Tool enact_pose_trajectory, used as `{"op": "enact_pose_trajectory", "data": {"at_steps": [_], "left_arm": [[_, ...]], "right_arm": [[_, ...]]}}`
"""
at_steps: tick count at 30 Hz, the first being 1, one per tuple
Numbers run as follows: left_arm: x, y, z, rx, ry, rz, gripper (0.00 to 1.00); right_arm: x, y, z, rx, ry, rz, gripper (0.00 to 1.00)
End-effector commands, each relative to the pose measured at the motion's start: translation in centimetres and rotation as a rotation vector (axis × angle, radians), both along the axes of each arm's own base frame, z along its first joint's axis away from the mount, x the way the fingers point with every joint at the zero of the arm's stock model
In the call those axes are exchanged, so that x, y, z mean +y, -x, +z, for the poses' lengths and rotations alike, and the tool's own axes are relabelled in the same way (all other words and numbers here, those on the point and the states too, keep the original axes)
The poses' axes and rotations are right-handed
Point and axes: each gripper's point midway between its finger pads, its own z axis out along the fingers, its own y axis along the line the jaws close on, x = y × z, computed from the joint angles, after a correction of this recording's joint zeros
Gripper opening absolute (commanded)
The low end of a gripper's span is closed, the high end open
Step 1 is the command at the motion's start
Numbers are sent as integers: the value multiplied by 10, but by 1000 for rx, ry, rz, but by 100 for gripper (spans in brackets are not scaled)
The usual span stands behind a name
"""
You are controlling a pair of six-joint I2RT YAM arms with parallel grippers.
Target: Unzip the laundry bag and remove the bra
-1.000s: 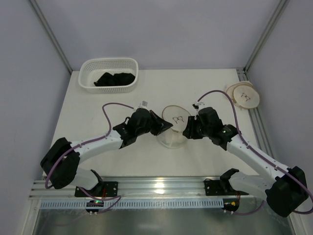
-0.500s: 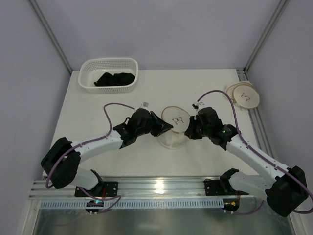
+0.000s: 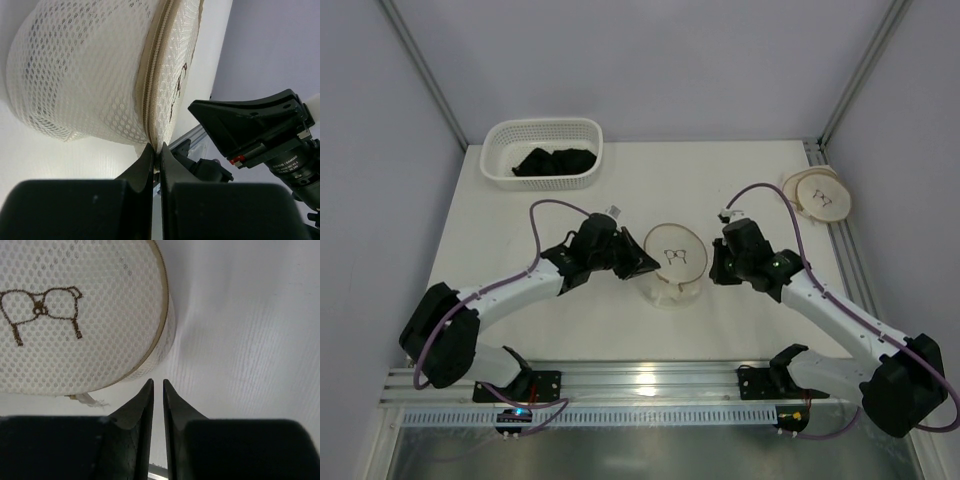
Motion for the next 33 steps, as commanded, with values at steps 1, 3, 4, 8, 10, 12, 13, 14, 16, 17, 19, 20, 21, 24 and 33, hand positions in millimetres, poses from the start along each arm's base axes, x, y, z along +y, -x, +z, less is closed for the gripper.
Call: {"op": "enact_pose_trajectory", "data": {"at_steps": [1,3,4,8,10,12,13,14,16,17,19,20,21,24,33], "left_arm": [[10,5,13,-36,10,-26,0],[7,4,16,-35,33,-29,0],[5,4,17,-33,40,-30,0],[-2,-1,21,-25,84,-21,0],[-5,-3,23,-19,107,-13,0],[-6,-4,26,-17,121,-6,0],[-7,-4,27,-17,124,-5,0],[-7,-5,30,-23,129,-2,0],[-7,-5,34,-23,137,0,0],[-8,-5,37,-25,141,-3,0],[-9,-6,40,-27,144,-4,0],[-9,-5,41,-30,142,-6,0],[-9,-6,42,-31,141,-5,0],[-8,-5,41,-28,140,-7,0],[-6,-3,36,-16,146,1,0]], "right_arm": [[37,9,20,-19,-163,161,19],[57,21,32,-36,-258,236,42],[68,29,37,-43,-282,280,46],[92,53,45,-46,-344,362,54],[95,52,38,-46,-322,353,55],[97,51,25,-26,-298,350,55],[98,45,23,-43,-286,334,55],[99,43,20,-47,-279,330,55],[97,35,8,-42,-243,295,55],[96,31,6,-47,-225,276,55],[94,25,3,-59,-187,247,55],[89,20,2,-81,-158,216,55],[89,18,4,-89,-150,210,55],[84,12,8,-122,-125,182,55],[96,2,26,-183,-173,194,30]]}}
